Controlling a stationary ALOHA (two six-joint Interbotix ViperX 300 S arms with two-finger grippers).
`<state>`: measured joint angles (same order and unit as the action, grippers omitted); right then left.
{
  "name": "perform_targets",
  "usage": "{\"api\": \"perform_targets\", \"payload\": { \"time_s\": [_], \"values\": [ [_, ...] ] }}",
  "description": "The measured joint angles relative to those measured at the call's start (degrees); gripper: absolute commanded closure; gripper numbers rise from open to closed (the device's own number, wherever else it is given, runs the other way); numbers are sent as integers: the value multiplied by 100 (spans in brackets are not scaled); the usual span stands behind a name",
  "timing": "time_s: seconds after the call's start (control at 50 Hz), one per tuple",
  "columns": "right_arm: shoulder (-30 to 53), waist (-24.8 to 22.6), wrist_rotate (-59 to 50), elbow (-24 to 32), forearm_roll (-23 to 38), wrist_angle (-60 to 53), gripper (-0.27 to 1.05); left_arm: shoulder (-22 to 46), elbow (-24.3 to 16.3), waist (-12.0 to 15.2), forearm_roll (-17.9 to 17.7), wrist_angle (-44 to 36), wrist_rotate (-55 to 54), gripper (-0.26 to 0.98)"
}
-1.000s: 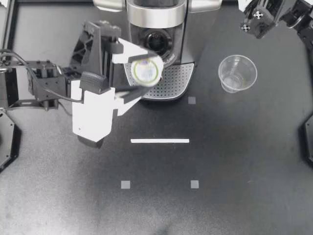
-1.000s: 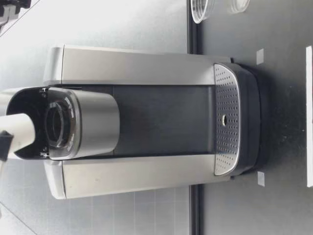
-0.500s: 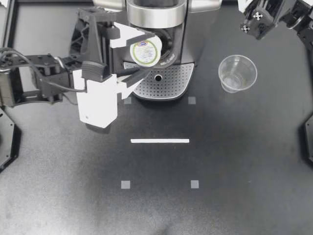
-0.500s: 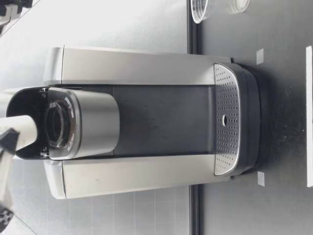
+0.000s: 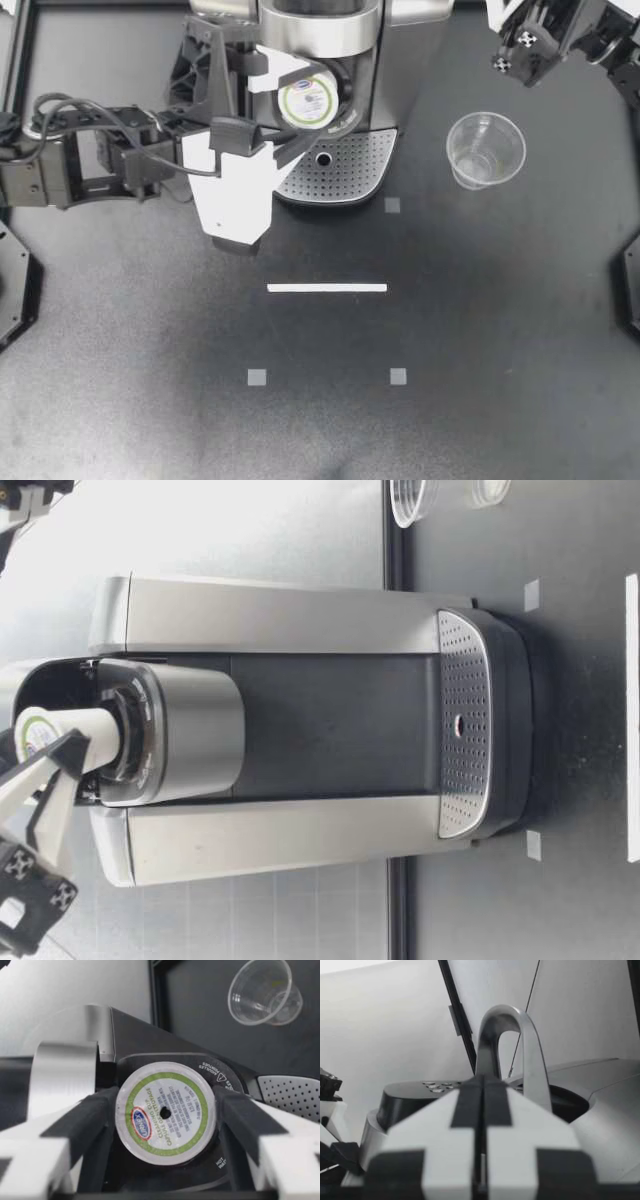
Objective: Place the coffee capsule inside the capsule container, then place the cup onto the center of the cup tray, then push the 'Hot Water' and 'Travel Mug' buttons.
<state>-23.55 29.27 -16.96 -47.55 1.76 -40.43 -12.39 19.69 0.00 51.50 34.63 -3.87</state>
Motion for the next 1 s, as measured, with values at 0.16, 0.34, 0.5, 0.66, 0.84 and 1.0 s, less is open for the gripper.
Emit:
{"api": "perform_targets", "payload": {
  "time_s": [0.16, 0.34, 0.5, 0.66, 0.84, 1.0],
  "values": [
    [0, 0, 9, 0, 0, 0, 71, 44, -9, 9, -9, -26, -26, 24],
    [9, 0, 9, 0, 0, 0, 71, 35, -9, 18, 18, -26, -53, 13],
    [0, 0, 0, 0, 0, 0, 71, 44, -9, 18, 70, -9, -62, 7],
    [0, 0, 0, 0, 0, 0, 71, 44, 18, 18, 114, 0, -62, 7],
    [0, 0, 0, -26, 9, -18, 71, 35, 70, 18, 123, -18, -158, 4],
    [0, 0, 0, -26, 9, -26, 71, 35, 105, 26, 132, -53, -211, -1]
  ]
}}
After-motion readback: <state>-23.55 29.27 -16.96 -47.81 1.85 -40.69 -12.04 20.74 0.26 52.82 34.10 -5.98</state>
